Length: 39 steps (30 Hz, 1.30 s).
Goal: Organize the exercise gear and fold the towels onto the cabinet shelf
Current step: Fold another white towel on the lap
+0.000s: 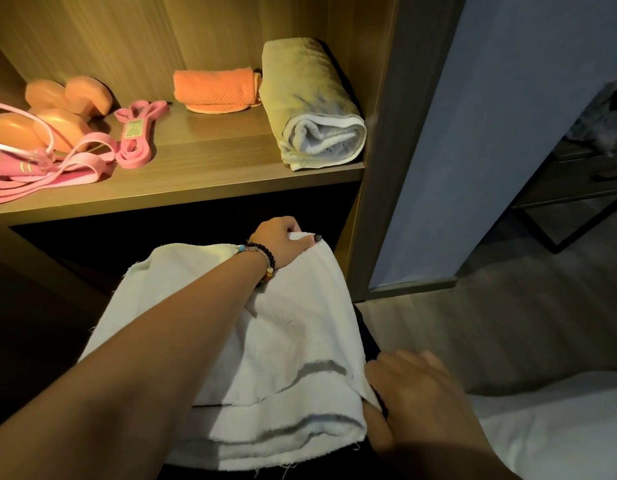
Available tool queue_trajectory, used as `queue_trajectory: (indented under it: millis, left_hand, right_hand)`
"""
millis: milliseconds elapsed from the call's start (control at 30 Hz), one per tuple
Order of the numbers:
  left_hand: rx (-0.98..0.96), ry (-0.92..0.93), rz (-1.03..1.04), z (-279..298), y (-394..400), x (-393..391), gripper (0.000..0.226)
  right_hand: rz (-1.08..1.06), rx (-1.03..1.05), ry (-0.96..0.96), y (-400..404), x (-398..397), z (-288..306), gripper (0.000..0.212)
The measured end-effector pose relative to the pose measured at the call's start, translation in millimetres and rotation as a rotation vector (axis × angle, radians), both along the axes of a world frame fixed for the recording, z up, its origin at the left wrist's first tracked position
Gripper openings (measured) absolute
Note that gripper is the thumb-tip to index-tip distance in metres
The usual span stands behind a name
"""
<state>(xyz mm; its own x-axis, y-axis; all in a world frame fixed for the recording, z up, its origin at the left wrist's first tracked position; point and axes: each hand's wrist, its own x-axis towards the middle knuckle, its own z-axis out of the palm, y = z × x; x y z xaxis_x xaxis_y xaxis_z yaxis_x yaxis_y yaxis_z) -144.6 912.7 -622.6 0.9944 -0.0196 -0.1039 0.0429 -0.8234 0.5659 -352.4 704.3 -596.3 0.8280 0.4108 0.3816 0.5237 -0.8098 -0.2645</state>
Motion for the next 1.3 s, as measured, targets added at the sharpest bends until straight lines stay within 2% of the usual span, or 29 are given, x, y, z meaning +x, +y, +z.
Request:
queue_trajectory:
  millis: [33, 133, 167, 233, 333, 400, 500, 600, 700, 767, 833, 1000, 1100, 1200, 1267, 1300]
  left_hand:
    - [0.051, 0.031, -0.011, 7, 1, -2, 0.028]
    - [0.239, 0.072, -0.022, 34, 9, -29, 0.058]
    - [0.262, 0.049, -0.007, 42, 15, -45, 0.063]
    - [0.232, 0.008, 0.01, 52, 31, -81, 0.063]
    - [0.095, -0.067, -0.034, 56, 57, -131, 0.048]
    - [0.056, -0.098, -0.083, 58, 72, -159, 0.044]
    - [0.063, -0.09, -0.251, 57, 90, -193, 0.053]
    - [0.097, -0.116, -0.376, 56, 105, -217, 0.061]
    - [0.083, -0.265, -0.417, 56, 112, -228, 0.037]
    - [0.069, -0.358, -0.394, 56, 115, -231, 0.025]
    - [0.073, -0.44, -0.339, 59, 121, -233, 0.027]
    - [0.013, -0.612, -0.229, 78, 139, -245, 0.038]
    - [0.029, -0.562, -0.283, 74, 151, -255, 0.04]
    - [0.06, -0.463, -0.29, 67, 162, -262, 0.039]
    - [0.032, -0.349, -0.258, 69, 165, -262, 0.041]
    - [0.001, -0.27, -0.231, 73, 164, -260, 0.043]
  right_hand:
    - [0.007, -0.043, 0.063, -2, 2, 1, 0.016]
    - [0.0, -0.076, 0.214, -11, 7, 12, 0.011]
    - [0.005, -0.067, 0.222, -14, 10, 17, 0.018]
    - [0.101, 0.098, 0.254, -15, 20, 27, 0.028]
    - [0.278, 0.333, 0.359, -9, 29, 34, 0.042]
    - [0.328, 0.385, 0.416, -4, 31, 33, 0.046]
    - [0.274, 0.408, 0.456, 5, 29, 34, 0.042]
    - [0.214, 0.372, 0.379, 10, 26, 32, 0.045]
    - [0.152, 0.258, 0.283, 15, 21, 31, 0.04]
    - [0.129, 0.154, 0.124, 16, 16, 29, 0.03]
    - [0.11, 0.12, 0.005, 16, 9, 25, 0.033]
    - [0.185, 0.193, -0.095, 4, -4, 8, 0.038]
    - [0.269, 0.24, -0.101, 4, -6, 0, 0.034]
    - [0.391, 0.188, -0.013, 7, -3, 3, 0.034]
    - [0.431, 0.133, 0.142, 10, 3, 13, 0.04]
    - [0.422, 0.117, 0.305, 14, 8, 26, 0.044]
